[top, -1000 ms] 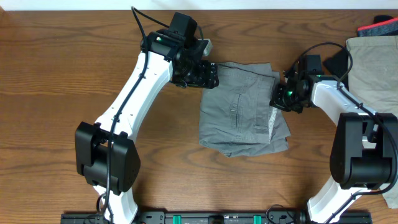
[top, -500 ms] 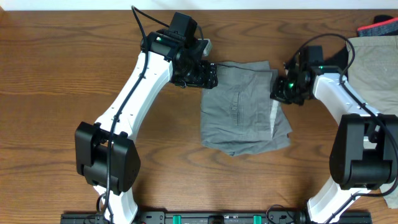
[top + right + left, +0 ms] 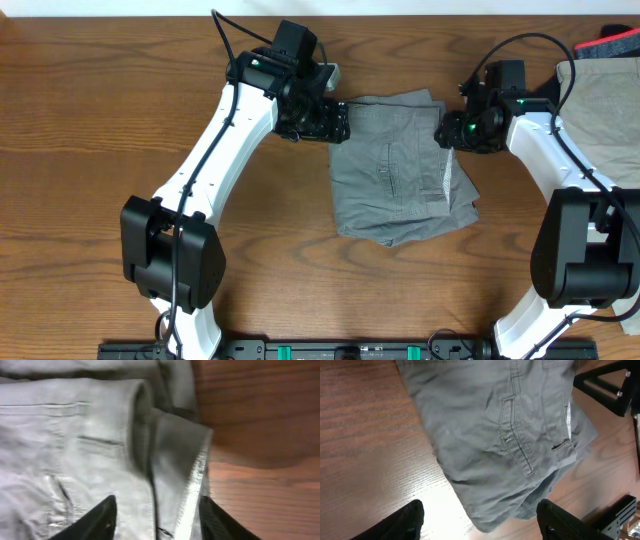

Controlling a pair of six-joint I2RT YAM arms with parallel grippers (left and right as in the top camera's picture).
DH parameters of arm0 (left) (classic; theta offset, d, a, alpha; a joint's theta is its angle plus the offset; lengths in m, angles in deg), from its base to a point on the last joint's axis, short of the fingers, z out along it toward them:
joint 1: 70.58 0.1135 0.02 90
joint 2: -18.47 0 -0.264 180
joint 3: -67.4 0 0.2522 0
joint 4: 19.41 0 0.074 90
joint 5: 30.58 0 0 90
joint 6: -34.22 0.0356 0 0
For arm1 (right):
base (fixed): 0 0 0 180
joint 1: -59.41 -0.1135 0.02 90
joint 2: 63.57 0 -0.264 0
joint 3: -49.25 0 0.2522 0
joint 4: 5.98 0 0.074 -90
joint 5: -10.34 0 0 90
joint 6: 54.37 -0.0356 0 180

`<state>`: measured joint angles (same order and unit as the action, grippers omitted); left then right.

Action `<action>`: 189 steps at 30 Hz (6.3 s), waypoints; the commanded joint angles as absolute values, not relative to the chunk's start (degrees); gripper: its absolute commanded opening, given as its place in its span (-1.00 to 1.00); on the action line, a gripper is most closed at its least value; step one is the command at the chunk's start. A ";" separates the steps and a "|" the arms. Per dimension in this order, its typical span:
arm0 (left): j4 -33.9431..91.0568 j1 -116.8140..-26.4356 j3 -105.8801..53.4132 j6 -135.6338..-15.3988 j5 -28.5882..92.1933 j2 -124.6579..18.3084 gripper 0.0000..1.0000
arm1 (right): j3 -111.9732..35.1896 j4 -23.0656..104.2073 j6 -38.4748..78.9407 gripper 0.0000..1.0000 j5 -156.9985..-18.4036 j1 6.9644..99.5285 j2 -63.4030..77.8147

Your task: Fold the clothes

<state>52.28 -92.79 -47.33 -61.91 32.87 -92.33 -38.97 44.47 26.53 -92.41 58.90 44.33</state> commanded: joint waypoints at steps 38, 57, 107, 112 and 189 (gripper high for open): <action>53.68 -92.60 -47.85 -59.88 33.62 -92.77 0.49 | -44.85 46.96 29.46 -0.76 -91.52 54.09 52.53; 53.70 -92.60 -47.85 -58.83 33.59 -92.77 0.49 | -48.50 48.89 29.30 -0.43 -88.19 54.26 50.56; 53.68 -92.60 -47.85 -57.93 33.64 -92.77 0.50 | -60.70 65.74 28.84 -0.98 -80.11 57.21 51.00; 53.68 -92.60 -47.85 -57.93 33.64 -92.77 0.50 | -58.69 66.24 28.84 -0.74 -78.77 58.28 51.02; 30.99 -104.14 -34.17 -63.64 27.89 -95.78 -0.10 | -58.47 58.61 24.10 -0.98 -94.51 59.12 54.69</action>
<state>31.17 -103.46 -34.91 -62.65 29.25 -93.18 -58.86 58.83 24.10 -93.83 58.94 52.31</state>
